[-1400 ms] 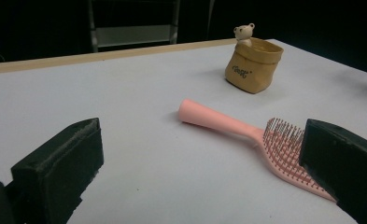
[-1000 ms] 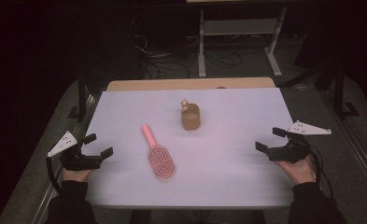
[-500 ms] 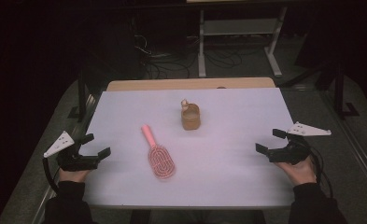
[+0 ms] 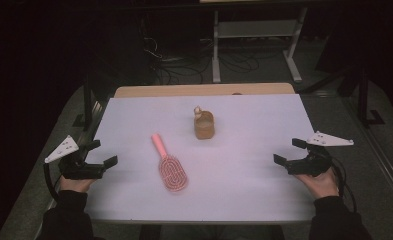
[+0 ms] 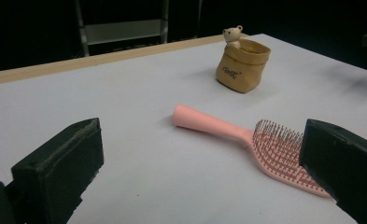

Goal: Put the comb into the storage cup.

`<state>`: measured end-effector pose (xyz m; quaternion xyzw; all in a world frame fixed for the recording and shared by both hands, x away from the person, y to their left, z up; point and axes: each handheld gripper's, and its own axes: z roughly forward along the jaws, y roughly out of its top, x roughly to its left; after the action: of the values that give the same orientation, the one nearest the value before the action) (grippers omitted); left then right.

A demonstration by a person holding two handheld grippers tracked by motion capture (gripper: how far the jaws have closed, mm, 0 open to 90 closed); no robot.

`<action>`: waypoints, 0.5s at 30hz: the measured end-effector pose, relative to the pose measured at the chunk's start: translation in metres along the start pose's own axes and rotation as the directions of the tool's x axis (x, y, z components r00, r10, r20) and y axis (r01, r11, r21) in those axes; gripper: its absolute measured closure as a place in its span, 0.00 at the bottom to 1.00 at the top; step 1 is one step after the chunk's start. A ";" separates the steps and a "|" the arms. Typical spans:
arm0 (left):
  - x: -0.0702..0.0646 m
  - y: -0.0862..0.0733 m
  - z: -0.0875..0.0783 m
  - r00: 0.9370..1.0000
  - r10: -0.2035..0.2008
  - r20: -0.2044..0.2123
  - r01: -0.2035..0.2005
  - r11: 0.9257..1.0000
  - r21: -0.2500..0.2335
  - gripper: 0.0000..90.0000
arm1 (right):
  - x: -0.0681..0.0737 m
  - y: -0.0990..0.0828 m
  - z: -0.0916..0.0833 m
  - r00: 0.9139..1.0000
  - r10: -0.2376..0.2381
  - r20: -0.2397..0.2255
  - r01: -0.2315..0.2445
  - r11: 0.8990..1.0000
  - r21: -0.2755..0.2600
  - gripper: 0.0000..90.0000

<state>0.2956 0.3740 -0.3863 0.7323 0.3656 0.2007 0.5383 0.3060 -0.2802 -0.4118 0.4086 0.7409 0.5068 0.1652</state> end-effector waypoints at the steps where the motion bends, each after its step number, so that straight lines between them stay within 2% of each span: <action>1: 0.000 0.002 0.001 1.000 0.001 0.004 -0.001 1.000 0.004 0.00 | 0.000 0.000 0.000 1.000 0.000 -0.001 0.000 1.000 0.002 0.00; 15: -0.002 0.027 0.011 0.998 0.050 0.047 -0.052 0.998 0.048 0.00 | 0.001 0.000 0.001 1.000 -0.005 -0.005 0.005 1.000 0.007 0.00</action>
<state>0.3104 0.3616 -0.3646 0.7587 0.3394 0.1886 0.5231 0.3056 -0.2788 -0.4121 0.4058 0.7440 0.5050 0.1633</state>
